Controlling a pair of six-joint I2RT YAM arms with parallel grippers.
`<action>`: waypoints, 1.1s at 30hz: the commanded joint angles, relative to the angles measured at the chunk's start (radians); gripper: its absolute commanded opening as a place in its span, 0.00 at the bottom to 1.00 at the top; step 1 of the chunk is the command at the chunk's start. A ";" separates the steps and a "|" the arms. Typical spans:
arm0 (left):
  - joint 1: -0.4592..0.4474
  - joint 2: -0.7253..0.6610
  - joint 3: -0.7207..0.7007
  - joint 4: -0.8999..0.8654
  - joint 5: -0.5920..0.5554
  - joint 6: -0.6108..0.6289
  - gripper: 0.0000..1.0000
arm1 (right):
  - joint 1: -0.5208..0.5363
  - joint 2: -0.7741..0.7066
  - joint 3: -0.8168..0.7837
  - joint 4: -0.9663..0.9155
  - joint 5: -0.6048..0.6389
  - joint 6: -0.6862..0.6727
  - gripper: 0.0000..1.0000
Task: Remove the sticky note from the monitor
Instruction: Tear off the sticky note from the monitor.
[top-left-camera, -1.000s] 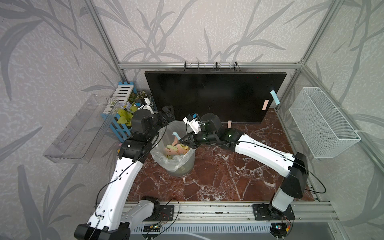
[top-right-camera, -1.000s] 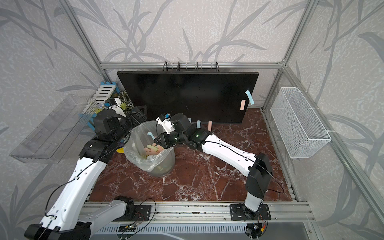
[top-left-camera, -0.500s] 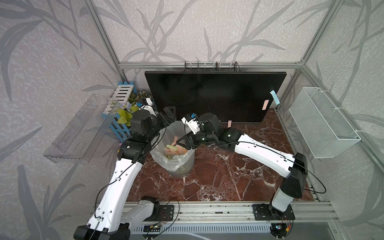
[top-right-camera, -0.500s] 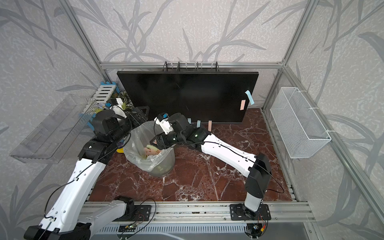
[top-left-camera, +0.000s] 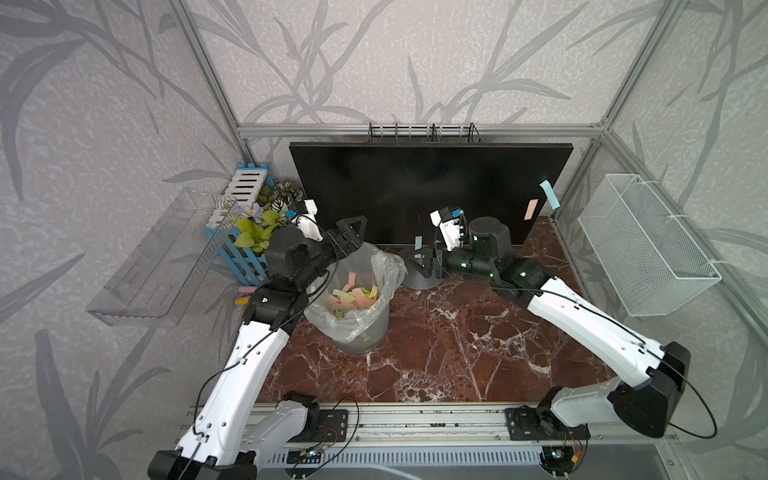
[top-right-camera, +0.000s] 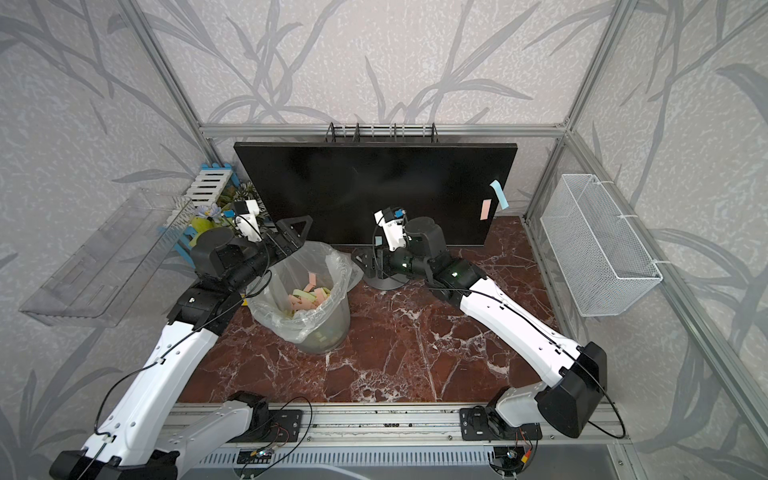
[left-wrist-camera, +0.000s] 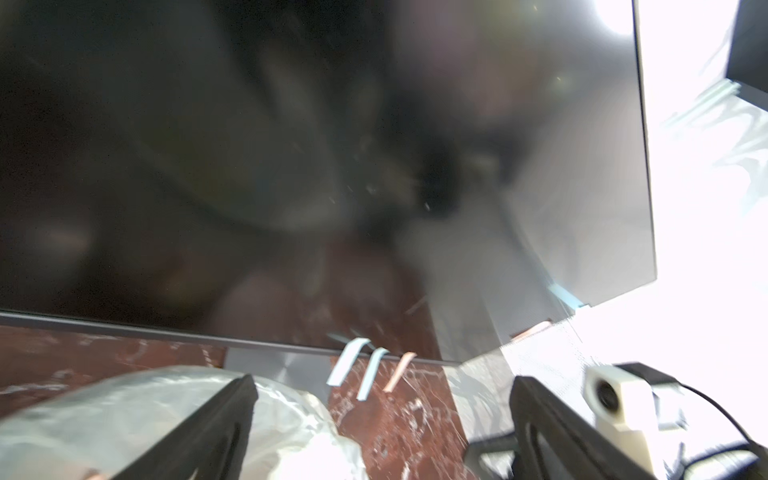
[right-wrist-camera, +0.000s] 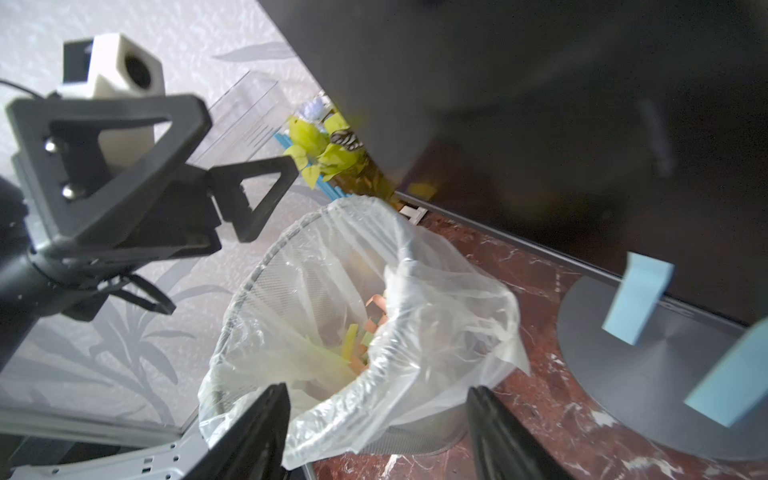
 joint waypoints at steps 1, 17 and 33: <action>-0.098 0.009 -0.014 0.114 -0.002 -0.025 1.00 | -0.047 -0.067 -0.075 0.045 0.013 0.034 0.74; -0.319 0.116 0.018 0.184 0.005 0.013 1.00 | -0.324 -0.297 -0.603 0.348 0.048 0.248 0.78; -0.394 0.196 0.074 0.173 0.021 0.029 1.00 | -0.377 -0.102 -0.764 0.770 0.053 0.251 0.78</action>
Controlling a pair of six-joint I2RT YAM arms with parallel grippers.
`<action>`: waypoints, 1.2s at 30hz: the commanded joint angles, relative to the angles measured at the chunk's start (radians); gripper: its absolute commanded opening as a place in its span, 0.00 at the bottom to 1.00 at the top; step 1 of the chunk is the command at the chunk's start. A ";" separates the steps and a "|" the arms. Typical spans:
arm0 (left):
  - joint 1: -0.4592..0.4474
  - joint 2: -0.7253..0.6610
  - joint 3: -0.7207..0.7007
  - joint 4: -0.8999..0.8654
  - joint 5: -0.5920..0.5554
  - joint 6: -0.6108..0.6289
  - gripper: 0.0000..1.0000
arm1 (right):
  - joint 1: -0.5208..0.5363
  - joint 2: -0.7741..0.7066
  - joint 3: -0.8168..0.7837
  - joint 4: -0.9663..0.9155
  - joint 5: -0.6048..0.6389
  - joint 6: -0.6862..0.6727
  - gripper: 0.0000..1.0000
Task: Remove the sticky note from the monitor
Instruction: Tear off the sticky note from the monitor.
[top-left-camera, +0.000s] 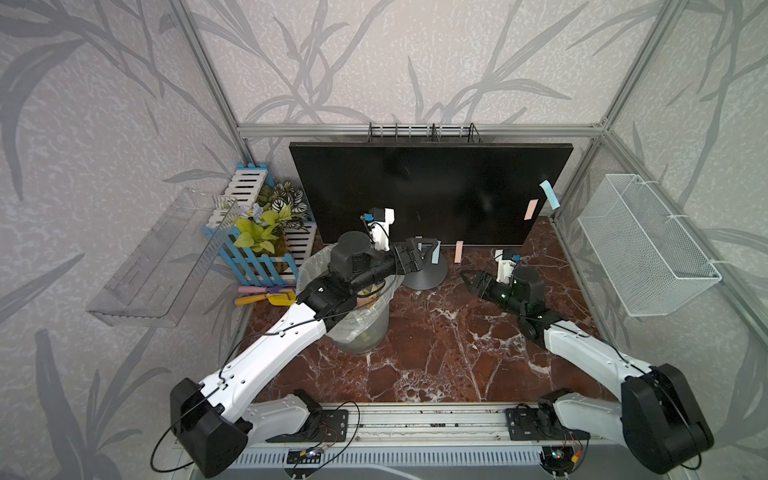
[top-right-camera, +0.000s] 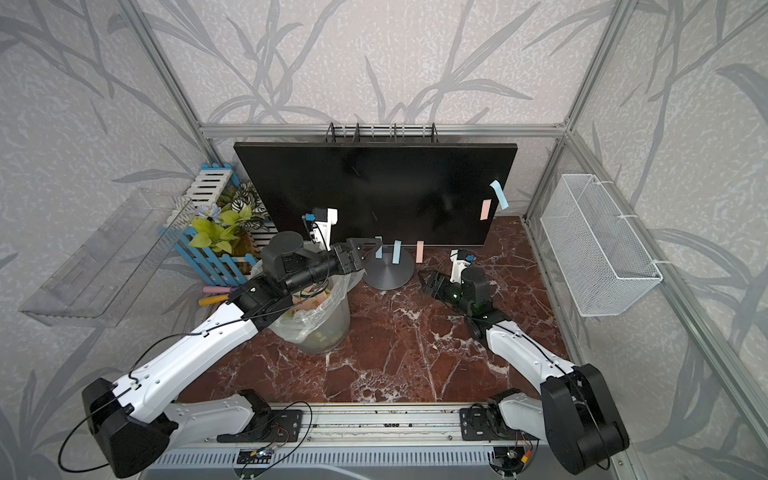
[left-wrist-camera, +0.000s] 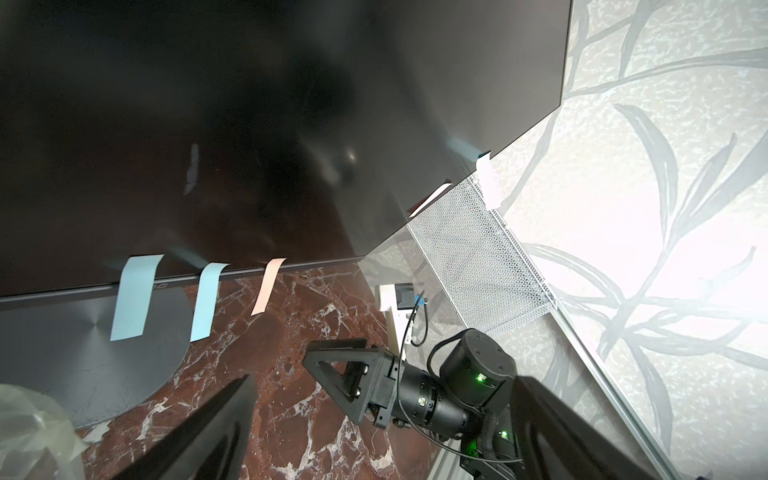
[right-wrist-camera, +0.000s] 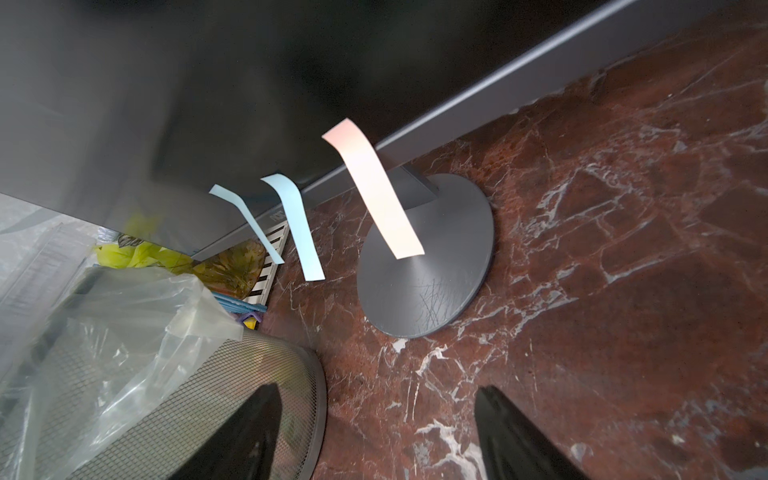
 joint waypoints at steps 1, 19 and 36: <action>-0.009 0.007 0.038 0.014 0.009 0.021 1.00 | -0.006 0.043 -0.002 0.159 0.006 0.005 0.78; -0.017 0.021 0.059 -0.014 0.009 0.030 1.00 | -0.009 0.401 0.082 0.564 -0.048 0.122 0.75; -0.016 0.014 0.050 -0.026 0.012 0.048 1.00 | -0.012 0.433 0.105 0.574 -0.052 0.135 0.55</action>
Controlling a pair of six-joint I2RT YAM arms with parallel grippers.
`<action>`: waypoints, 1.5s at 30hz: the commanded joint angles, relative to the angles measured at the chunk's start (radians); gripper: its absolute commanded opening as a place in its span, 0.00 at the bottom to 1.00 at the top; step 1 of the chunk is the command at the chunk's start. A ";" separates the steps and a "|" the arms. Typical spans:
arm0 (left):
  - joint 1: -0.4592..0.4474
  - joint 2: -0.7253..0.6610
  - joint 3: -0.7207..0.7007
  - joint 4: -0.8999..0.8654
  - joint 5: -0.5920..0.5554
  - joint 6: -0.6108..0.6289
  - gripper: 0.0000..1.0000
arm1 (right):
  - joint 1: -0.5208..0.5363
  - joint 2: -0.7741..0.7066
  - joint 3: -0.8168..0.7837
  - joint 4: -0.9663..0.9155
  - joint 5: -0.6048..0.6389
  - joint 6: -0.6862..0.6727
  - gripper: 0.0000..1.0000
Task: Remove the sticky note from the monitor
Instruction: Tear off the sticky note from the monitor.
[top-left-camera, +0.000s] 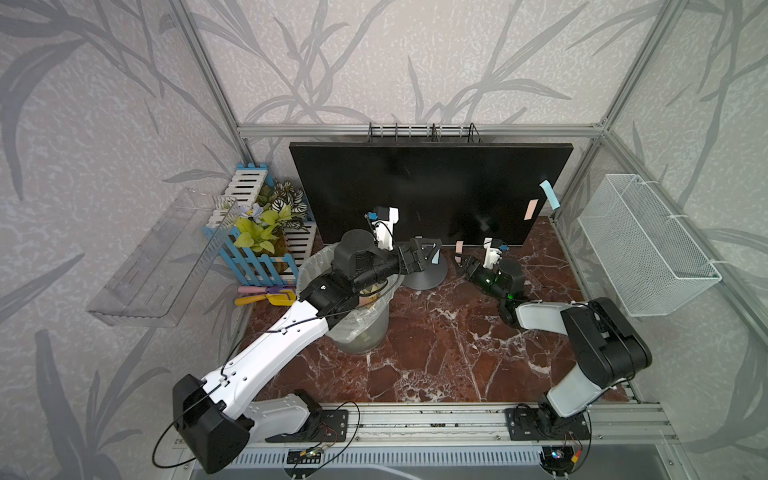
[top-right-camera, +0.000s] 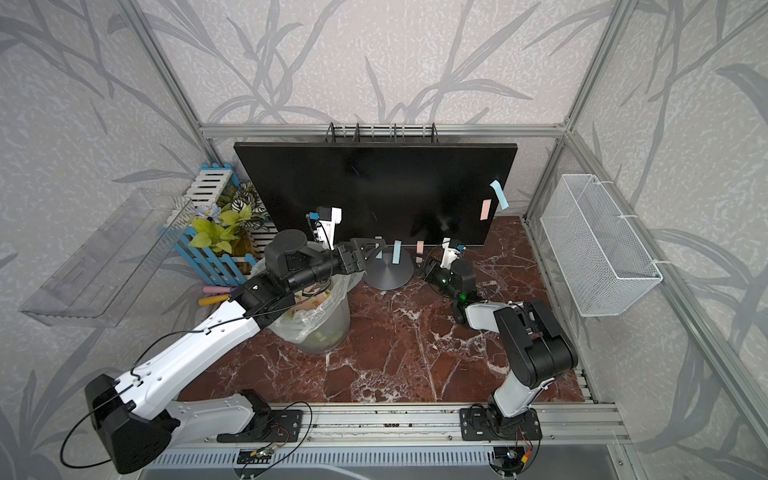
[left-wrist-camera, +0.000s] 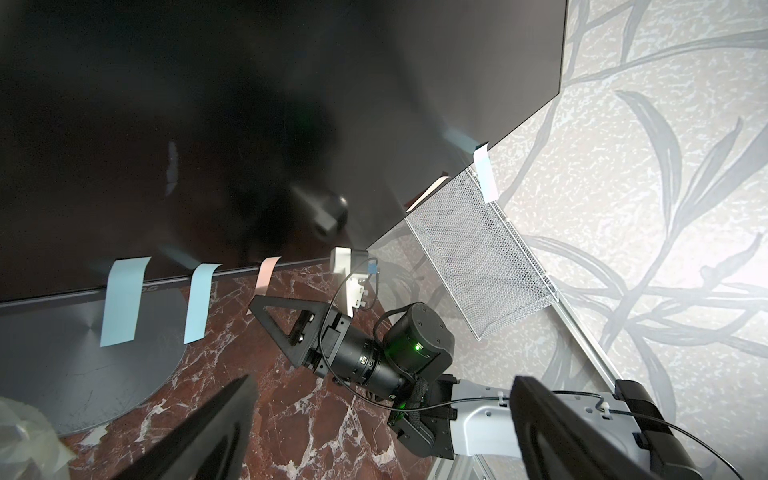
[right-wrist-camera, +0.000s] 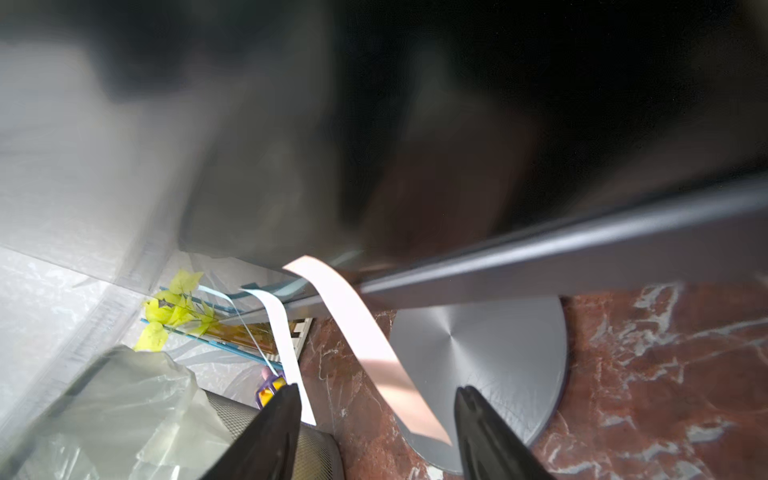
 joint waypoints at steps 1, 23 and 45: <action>-0.004 -0.005 0.027 -0.005 0.009 0.028 1.00 | -0.005 0.008 0.012 0.041 -0.013 0.009 0.52; -0.004 -0.042 0.010 -0.011 -0.024 0.049 1.00 | -0.005 -0.065 -0.046 0.003 -0.042 0.019 0.00; 0.014 -0.137 0.005 -0.133 -0.246 0.149 1.00 | 0.155 -0.460 0.110 -0.588 -0.074 -0.154 0.00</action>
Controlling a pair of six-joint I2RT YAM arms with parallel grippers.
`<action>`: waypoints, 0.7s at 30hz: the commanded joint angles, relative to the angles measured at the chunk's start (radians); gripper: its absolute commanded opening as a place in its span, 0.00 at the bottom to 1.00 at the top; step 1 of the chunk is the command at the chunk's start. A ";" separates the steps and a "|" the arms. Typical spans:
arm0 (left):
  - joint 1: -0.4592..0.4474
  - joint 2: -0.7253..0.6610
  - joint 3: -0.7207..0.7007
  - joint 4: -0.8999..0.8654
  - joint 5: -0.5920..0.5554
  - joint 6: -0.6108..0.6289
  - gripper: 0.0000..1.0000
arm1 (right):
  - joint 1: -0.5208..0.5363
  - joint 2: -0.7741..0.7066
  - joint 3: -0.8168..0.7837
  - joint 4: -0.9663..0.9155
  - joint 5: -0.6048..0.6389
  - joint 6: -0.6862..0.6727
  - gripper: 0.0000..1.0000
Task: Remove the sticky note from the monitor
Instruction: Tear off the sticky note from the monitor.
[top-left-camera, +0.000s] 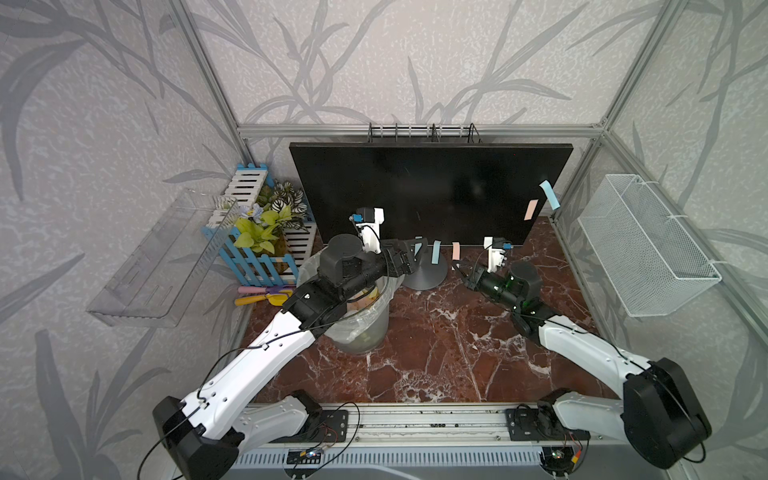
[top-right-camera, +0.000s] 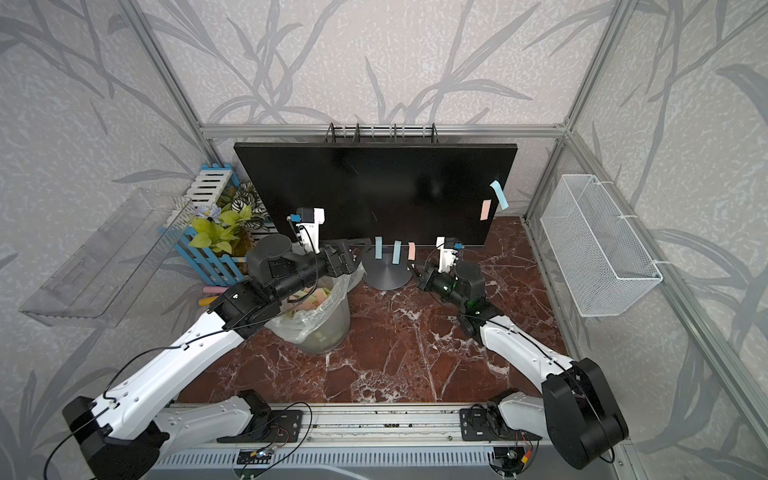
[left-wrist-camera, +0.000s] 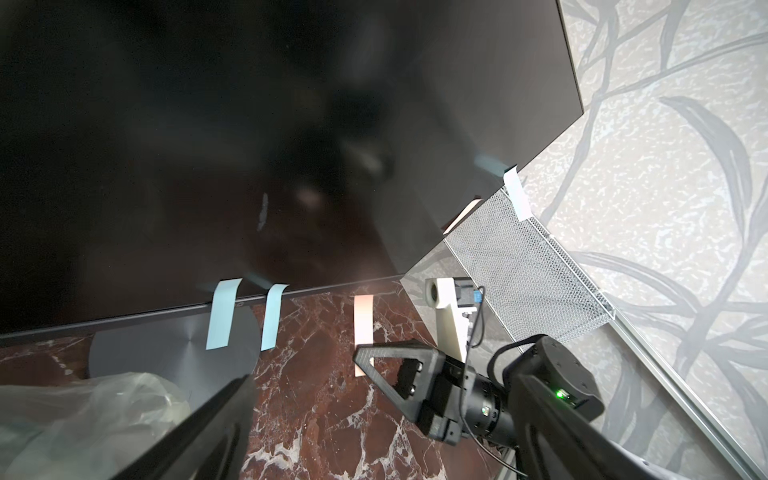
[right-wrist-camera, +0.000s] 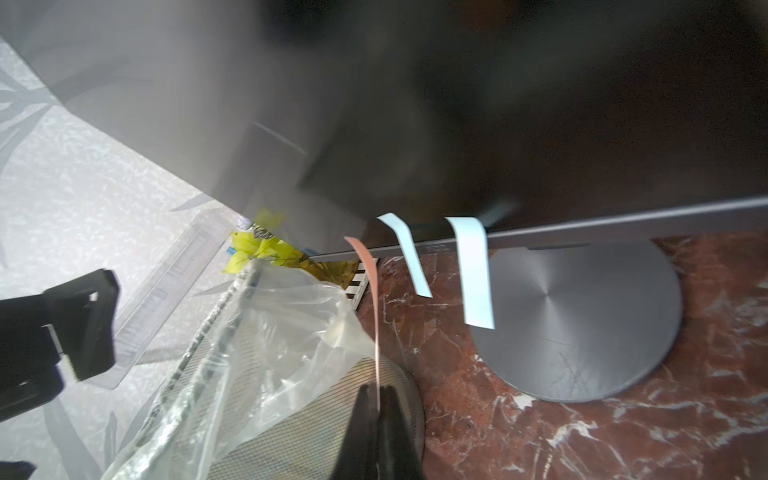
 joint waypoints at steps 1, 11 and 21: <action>0.012 -0.038 0.004 -0.027 -0.073 0.030 1.00 | 0.039 -0.021 0.108 -0.171 -0.017 -0.077 0.00; 0.145 -0.058 0.036 -0.136 -0.108 -0.012 1.00 | 0.220 0.106 0.409 -0.362 -0.050 -0.170 0.00; 0.333 -0.084 0.056 -0.195 -0.028 -0.044 1.00 | 0.372 0.267 0.623 -0.463 -0.052 -0.226 0.00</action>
